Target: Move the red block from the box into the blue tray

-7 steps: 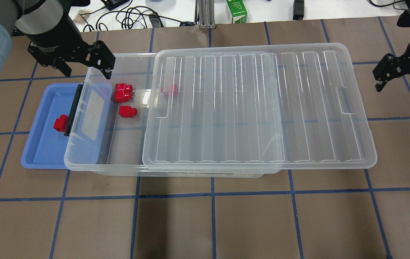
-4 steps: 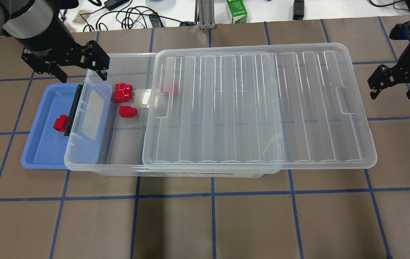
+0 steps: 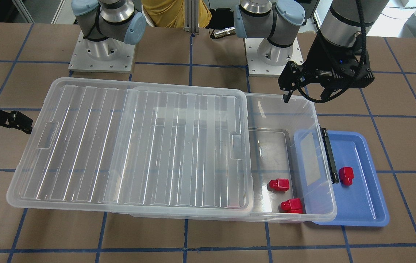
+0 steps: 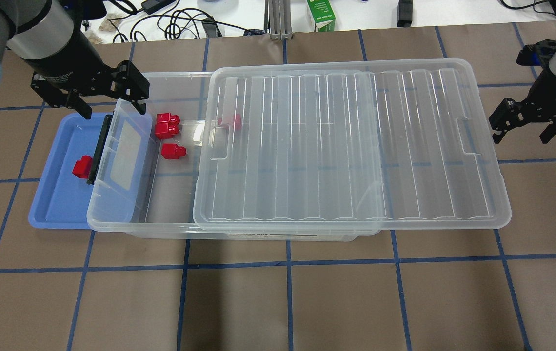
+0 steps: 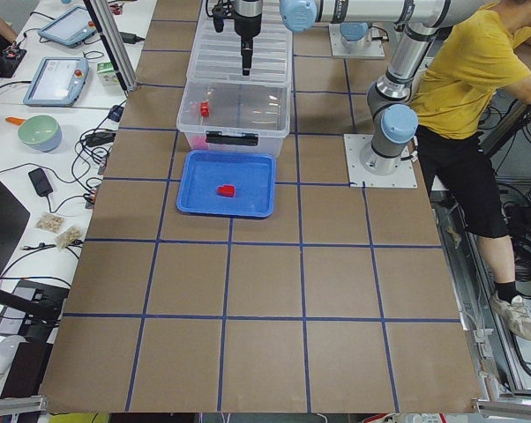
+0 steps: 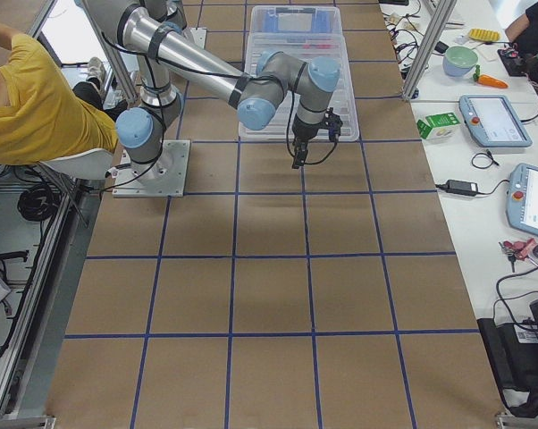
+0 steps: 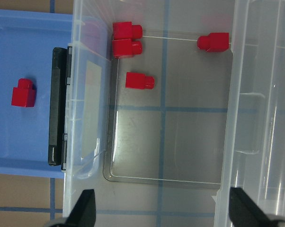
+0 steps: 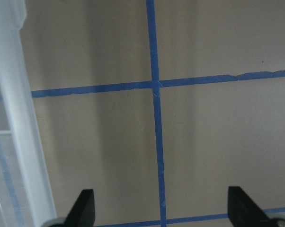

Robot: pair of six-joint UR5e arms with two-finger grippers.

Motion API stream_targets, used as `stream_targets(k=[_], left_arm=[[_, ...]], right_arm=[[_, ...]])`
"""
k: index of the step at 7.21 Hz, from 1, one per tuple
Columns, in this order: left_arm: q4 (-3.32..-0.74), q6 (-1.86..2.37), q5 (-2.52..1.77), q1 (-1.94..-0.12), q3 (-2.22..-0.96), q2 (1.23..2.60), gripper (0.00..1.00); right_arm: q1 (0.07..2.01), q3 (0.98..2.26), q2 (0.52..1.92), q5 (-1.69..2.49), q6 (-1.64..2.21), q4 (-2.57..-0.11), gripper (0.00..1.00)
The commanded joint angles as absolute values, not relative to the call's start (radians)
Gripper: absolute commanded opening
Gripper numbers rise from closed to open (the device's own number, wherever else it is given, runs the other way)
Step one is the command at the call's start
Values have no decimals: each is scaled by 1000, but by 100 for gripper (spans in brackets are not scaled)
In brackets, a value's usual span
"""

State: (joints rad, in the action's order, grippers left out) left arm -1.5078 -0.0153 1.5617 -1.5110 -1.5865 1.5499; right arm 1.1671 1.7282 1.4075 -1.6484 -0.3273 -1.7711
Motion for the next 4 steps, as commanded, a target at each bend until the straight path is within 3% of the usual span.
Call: stream_targets(k=[1,4], left_arm=[[-1508,-15,1562,-1511,-1589,1549,100],[-1506,-18,1563,-1511,-1586,1549,100]], right_arm=[[1199,1729,1410,-1646,-321,-1767,100],[1224,1730,1404,-1608,-316,-1766,100]])
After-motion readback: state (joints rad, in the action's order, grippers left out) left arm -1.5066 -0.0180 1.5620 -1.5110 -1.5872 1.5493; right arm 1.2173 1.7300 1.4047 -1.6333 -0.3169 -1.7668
